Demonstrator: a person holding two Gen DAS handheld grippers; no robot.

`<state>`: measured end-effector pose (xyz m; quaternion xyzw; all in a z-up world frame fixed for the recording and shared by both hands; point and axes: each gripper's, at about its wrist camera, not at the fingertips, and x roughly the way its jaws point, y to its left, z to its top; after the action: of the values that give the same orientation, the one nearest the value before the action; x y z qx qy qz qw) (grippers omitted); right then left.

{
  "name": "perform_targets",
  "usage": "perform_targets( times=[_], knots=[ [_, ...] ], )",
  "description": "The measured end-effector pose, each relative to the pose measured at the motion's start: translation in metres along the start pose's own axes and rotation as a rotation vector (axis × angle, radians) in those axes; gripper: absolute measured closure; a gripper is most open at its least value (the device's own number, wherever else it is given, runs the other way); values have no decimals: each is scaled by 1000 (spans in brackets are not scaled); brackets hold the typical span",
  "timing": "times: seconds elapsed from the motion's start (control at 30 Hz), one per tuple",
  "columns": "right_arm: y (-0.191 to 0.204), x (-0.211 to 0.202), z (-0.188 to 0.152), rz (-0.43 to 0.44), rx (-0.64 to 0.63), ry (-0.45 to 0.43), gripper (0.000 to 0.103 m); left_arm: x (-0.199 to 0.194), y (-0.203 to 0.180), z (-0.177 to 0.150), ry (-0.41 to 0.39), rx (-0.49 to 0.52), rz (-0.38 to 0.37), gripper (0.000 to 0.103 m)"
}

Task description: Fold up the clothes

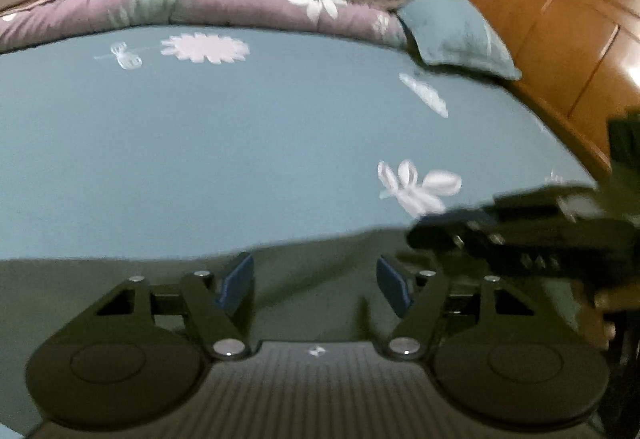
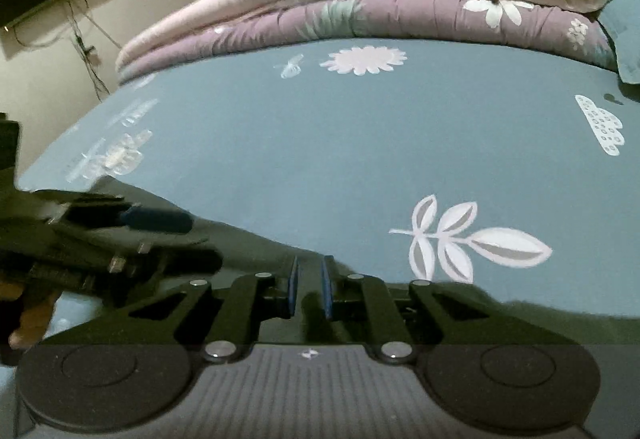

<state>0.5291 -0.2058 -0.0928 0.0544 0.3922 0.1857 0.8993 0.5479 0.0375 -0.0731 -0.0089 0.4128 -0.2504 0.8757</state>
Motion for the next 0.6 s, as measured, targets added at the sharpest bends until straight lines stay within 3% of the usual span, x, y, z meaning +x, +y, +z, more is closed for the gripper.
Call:
perform_targets(
  times=[0.1, 0.27, 0.5, 0.6],
  knots=[
    [-1, 11, -14, 9, -6, 63, 87, 3, 6, -20, 68, -33, 31, 37],
    [1, 5, -38, 45, -14, 87, 84, -16, -9, -34, 115, 58, 27, 36],
    [2, 5, -48, 54, 5, 83, 84, -10, -24, 9, -30, 90, -36, 35],
    [0, 2, -50, 60, 20, 77, 84, 13, -23, 7, 30, 48, -38, 36]
  ],
)
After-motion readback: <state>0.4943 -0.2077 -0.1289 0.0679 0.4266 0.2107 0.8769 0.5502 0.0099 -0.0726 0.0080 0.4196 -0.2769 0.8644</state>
